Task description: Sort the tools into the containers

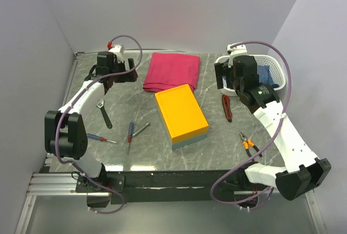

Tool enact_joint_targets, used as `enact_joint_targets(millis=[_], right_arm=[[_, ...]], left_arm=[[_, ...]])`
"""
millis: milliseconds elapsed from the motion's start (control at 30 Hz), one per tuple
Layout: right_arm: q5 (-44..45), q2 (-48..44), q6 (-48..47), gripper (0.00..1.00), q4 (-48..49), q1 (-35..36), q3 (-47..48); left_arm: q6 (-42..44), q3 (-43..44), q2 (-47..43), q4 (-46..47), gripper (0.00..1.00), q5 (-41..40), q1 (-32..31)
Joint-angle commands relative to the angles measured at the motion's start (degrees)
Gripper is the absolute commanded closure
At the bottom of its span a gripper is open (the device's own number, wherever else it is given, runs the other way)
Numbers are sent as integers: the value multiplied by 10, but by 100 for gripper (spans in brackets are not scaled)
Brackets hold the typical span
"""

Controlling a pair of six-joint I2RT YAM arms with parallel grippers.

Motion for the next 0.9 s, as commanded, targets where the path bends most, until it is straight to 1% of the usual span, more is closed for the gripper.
enact_joint_targets(millis=[0,33,100,133,167,200,233,267,300,367,400,433,467,533,567,667,733,767,867], right_arm=[[-39,-20,-36,0,10,4,-20],[-94,-30,-51,0,-1,5,-30],[-148,-41,-100,0,-35,4,-43],[-191,-59,-111,2,-38,4,-61],[-216,-69,-137,5,-49,4,-72],[-248,-79,-155,17,-57,4,-83],[-278,-97,-176,23,-68,4,-101],[-339,-104,-223,31,-83,4,-111],[-365,-117,-250,51,-116,4,-123],[-410,-127,-312,68,-159,3,-150],[-417,-132,-324,86,-167,4,-158],[-424,-130,-331,95,-172,5,-167],[-430,-129,-337,100,-176,5,-168],[-455,-113,-349,100,-195,6,-170],[-462,-104,-356,100,-203,7,-167],[-484,-63,-367,100,-248,13,-146],[-489,-38,-378,100,-265,16,-136],[-490,-34,-392,100,-279,16,-134],[-497,-34,-421,100,-303,19,-132]], left_arm=[[23,26,16,-23,4,22,-6],[31,33,29,-33,4,29,-6],[28,41,38,-33,4,32,-6],[23,41,44,-31,3,32,-6],[21,40,45,-22,3,31,-6],[18,34,46,-17,4,25,-6],[19,30,45,-12,4,25,-6],[23,26,42,-5,4,27,-7],[26,10,37,1,4,28,-8],[37,-9,19,14,5,49,-9],[40,-20,14,17,11,58,-9],[44,-22,11,16,16,82,-9],[47,-24,11,19,37,109,-9],[72,-33,10,21,57,150,-10],[70,-36,10,24,73,168,-11],[52,-41,7,33,93,180,-16],[59,-41,4,32,96,175,-21],[61,-41,3,31,99,171,-24],[65,-38,1,26,99,173,-26]])
